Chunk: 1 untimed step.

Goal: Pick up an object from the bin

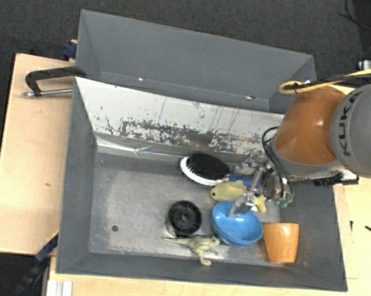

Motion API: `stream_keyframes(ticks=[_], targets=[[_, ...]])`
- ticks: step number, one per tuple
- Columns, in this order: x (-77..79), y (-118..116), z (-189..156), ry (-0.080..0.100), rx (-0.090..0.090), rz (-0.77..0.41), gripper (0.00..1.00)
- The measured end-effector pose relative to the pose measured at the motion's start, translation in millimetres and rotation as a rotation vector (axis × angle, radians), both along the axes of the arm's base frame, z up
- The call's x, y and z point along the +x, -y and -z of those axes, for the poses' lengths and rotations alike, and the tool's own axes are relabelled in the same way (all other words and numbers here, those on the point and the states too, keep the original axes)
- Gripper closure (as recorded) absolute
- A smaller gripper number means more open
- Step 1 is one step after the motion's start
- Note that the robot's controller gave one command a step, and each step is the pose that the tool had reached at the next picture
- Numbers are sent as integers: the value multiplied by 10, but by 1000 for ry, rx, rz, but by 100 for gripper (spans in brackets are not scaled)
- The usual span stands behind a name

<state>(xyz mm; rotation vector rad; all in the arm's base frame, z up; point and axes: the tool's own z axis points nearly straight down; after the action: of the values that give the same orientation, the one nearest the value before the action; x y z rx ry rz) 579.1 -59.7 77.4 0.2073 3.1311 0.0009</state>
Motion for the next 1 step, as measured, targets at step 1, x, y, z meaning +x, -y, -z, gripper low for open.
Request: stream_keyframes(ticks=[1], targets=[[-6,-2,-24,-10,1,-1,100]])
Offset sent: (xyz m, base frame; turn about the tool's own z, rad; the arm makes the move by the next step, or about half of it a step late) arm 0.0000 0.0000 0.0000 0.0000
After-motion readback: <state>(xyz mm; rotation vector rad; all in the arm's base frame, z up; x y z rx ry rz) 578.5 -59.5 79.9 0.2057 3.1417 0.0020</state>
